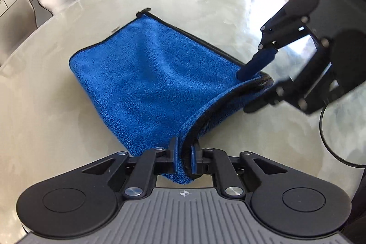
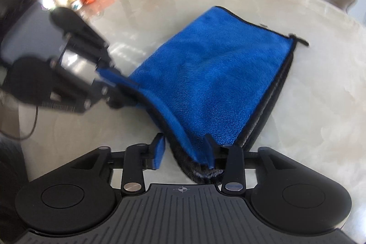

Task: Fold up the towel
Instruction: 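Lift the towel end with both grippers and fold it over the other half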

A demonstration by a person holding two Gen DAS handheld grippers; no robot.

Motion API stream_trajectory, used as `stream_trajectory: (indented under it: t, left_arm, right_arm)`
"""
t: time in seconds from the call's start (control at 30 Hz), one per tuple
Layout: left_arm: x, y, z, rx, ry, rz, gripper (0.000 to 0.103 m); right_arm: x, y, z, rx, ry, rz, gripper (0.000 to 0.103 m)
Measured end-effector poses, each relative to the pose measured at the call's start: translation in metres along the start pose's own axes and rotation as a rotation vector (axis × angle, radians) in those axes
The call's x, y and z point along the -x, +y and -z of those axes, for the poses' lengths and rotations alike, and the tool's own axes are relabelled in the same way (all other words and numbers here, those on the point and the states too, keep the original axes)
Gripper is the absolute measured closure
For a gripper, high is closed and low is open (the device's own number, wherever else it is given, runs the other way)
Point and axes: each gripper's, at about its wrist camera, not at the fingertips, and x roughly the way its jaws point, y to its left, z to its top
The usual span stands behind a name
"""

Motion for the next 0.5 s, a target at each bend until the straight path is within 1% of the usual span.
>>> stream_trajectory:
  t: [0.03,0.07,0.13,0.23,0.27,0.3,0.33,0.37,0.4,0.43,0.5]
  left_arm:
    - [0.000,0.001,-0.001,0.005,-0.001,0.002,0.094]
    - [0.001,0.001,-0.002,0.008,-0.002,0.005,0.094]
    - [0.002,0.003,-0.004,0.009,-0.004,0.008,0.094]
    - [0.006,0.003,-0.004,-0.013,-0.005,0.008,0.094]
    - [0.007,0.004,-0.004,-0.024,-0.003,0.008,0.094]
    - [0.008,0.004,-0.004,-0.036,-0.002,0.008,0.092]
    - [0.009,0.005,-0.004,-0.044,0.004,0.010,0.091]
    - [0.010,0.006,-0.004,-0.053,0.006,0.013,0.091]
    - [0.010,0.006,-0.005,-0.058,0.006,0.014,0.090]
    - [0.010,0.007,-0.005,-0.062,0.007,0.021,0.090]
    - [0.011,0.006,-0.006,-0.076,0.002,0.025,0.090]
  right_arm:
    - [0.001,0.007,0.001,0.061,-0.008,0.013,0.051]
    - [0.002,0.017,0.003,0.141,-0.018,0.033,0.049]
    - [0.002,0.032,0.008,0.280,-0.027,0.074,0.049]
    - [-0.006,0.046,0.016,0.455,-0.007,0.173,0.049]
    - [-0.006,0.045,0.017,0.463,-0.003,0.182,0.050]
    - [-0.006,0.044,0.017,0.470,0.000,0.191,0.055]
    - [-0.006,0.043,0.017,0.475,0.003,0.198,0.065]
    - [-0.003,0.036,0.014,0.420,0.006,0.166,0.071]
    - [-0.001,0.030,0.010,0.366,0.009,0.135,0.086]
    - [0.002,0.023,0.007,0.313,0.011,0.105,0.092]
    - [0.004,0.014,0.002,0.250,0.009,0.086,0.092]
